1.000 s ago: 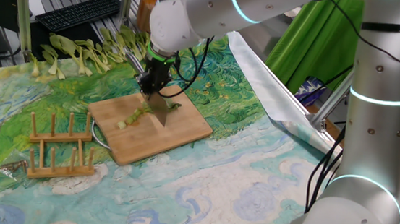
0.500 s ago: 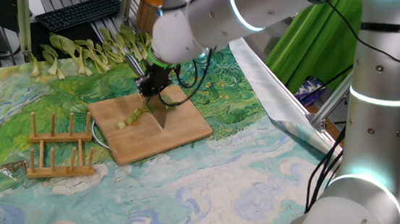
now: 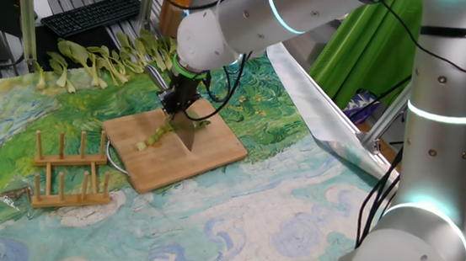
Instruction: Chop the pakchoi
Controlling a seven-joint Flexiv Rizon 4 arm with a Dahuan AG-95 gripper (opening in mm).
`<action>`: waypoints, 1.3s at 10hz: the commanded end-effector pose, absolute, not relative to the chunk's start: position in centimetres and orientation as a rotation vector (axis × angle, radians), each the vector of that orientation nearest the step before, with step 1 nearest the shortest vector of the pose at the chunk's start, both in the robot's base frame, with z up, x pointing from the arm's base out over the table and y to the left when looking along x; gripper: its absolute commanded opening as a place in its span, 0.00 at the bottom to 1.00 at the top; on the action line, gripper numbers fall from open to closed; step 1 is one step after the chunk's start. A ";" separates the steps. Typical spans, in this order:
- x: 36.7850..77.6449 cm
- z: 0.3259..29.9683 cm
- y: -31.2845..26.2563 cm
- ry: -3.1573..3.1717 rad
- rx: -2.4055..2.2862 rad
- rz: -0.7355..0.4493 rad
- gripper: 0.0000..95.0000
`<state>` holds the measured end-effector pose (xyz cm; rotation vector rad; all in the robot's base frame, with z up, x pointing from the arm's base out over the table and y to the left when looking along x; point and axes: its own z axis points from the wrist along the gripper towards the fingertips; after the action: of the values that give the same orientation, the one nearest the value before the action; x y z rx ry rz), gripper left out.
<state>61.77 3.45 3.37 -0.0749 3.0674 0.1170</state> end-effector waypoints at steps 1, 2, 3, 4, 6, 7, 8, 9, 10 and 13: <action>62.5 1.3 4.0 3.068 -0.078 0.114 0.00; 62.5 1.1 4.0 3.077 -0.078 0.115 0.00; 62.5 1.3 4.0 3.075 -0.071 0.109 0.00; 62.4 1.5 4.0 3.074 -0.065 0.109 0.00; 62.3 2.0 4.0 3.065 -0.055 0.102 0.00; 62.2 2.3 4.0 3.061 -0.056 0.093 0.00; 62.0 2.6 4.0 3.059 -0.057 0.083 0.00; 61.6 3.0 4.1 3.057 -0.051 0.069 0.00; 61.6 3.0 4.2 3.051 -0.046 0.064 0.00; 61.6 3.0 4.2 3.063 -0.047 0.058 0.00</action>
<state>61.46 4.13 3.24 -0.0466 3.0605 0.0498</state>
